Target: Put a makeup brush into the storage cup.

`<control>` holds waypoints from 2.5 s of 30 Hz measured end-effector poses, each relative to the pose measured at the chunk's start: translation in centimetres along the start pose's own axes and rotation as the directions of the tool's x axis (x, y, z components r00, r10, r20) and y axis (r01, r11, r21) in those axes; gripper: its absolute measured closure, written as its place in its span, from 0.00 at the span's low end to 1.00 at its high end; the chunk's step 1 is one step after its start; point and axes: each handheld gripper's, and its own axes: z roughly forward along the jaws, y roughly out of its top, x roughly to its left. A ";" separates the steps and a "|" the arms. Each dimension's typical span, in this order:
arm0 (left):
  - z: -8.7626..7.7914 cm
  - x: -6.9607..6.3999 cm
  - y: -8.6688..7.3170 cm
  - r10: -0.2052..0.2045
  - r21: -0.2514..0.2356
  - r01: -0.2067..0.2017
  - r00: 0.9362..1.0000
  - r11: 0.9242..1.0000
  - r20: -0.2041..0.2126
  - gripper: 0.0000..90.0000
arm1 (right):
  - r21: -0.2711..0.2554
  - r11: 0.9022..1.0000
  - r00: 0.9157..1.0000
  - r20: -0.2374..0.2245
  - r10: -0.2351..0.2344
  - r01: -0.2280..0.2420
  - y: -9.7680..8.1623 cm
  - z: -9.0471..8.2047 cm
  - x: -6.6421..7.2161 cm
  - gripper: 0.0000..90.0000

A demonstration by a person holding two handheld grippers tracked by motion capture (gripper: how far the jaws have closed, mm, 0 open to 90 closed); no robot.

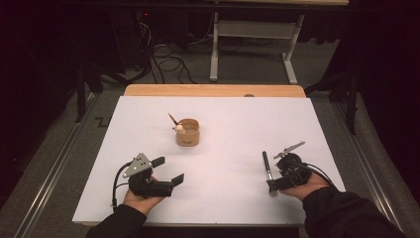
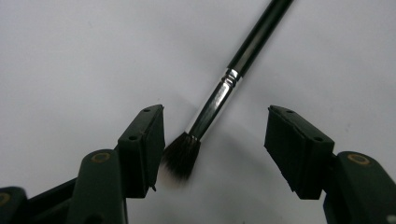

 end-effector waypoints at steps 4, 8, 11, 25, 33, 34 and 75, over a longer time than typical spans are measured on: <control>-0.1 0.1 0.0 0.008 -0.002 -0.008 1.000 1.000 -0.003 0.05 | 0.002 1.000 1.000 0.011 0.009 -0.009 0.5 1.2 -0.1 0.50; -0.2 0.1 0.0 0.007 -0.002 -0.007 1.000 1.000 -0.006 0.05 | 0.004 1.000 1.000 0.010 0.008 -0.008 0.8 1.8 -0.1 0.54; -0.2 0.0 0.0 0.005 -0.005 -0.006 1.000 1.000 -0.006 0.05 | 0.024 1.000 1.000 0.022 0.019 -0.019 1.0 2.2 -0.1 0.57; -0.2 0.0 0.0 0.015 -0.002 -0.015 1.000 1.000 -0.009 0.05 | 0.061 0.998 0.998 0.055 0.007 -0.010 1.4 2.3 -0.4 0.77; -0.2 -0.2 0.0 0.028 -0.003 -0.028 0.999 1.000 -0.016 0.05 | 0.088 0.996 0.998 0.062 0.000 -0.005 1.7 2.4 -0.3 0.84; -0.3 -0.2 0.0 0.029 -0.005 -0.029 0.999 1.000 -0.017 0.05 | 0.088 0.996 0.998 0.061 -0.005 0.000 1.7 2.4 -0.4 0.85; -0.7 -1.3 0.3 0.131 -0.052 -0.134 0.990 0.990 -0.061 0.06 | 0.019 0.980 0.980 -0.032 -0.199 0.199 2.8 -2.8 2.2 0.87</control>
